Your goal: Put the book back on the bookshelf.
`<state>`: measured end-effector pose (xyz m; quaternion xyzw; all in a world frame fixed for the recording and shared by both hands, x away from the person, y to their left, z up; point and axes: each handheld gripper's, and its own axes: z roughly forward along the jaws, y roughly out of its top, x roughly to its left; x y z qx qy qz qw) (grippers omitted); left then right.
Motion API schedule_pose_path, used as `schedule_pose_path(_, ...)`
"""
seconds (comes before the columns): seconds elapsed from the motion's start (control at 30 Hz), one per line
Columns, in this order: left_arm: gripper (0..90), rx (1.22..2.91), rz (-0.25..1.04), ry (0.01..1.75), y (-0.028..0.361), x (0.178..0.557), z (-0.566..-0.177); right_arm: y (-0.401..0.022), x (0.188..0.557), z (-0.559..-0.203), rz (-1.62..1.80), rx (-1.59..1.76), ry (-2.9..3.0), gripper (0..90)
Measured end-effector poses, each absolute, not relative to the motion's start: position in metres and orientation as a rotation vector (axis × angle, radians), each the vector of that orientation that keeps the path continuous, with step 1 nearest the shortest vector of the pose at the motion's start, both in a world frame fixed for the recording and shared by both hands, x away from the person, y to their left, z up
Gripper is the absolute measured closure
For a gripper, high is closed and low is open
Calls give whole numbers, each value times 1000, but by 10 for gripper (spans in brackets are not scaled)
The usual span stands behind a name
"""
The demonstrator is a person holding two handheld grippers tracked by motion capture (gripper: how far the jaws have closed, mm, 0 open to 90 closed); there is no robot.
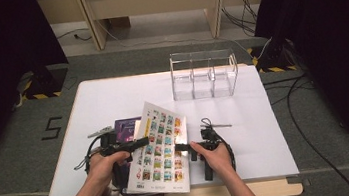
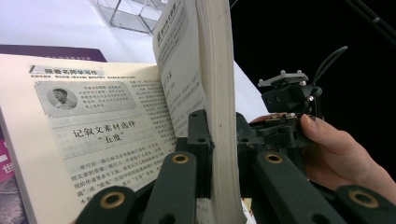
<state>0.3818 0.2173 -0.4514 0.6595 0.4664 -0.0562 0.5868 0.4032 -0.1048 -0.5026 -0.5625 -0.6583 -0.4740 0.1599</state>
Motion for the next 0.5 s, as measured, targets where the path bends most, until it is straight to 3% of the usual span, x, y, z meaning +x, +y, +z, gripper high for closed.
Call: schedule_pose_path(0.5,817,1546,-127,1074,216,382,-449,-103,406,-503,-1352,-1610,-1870,398)
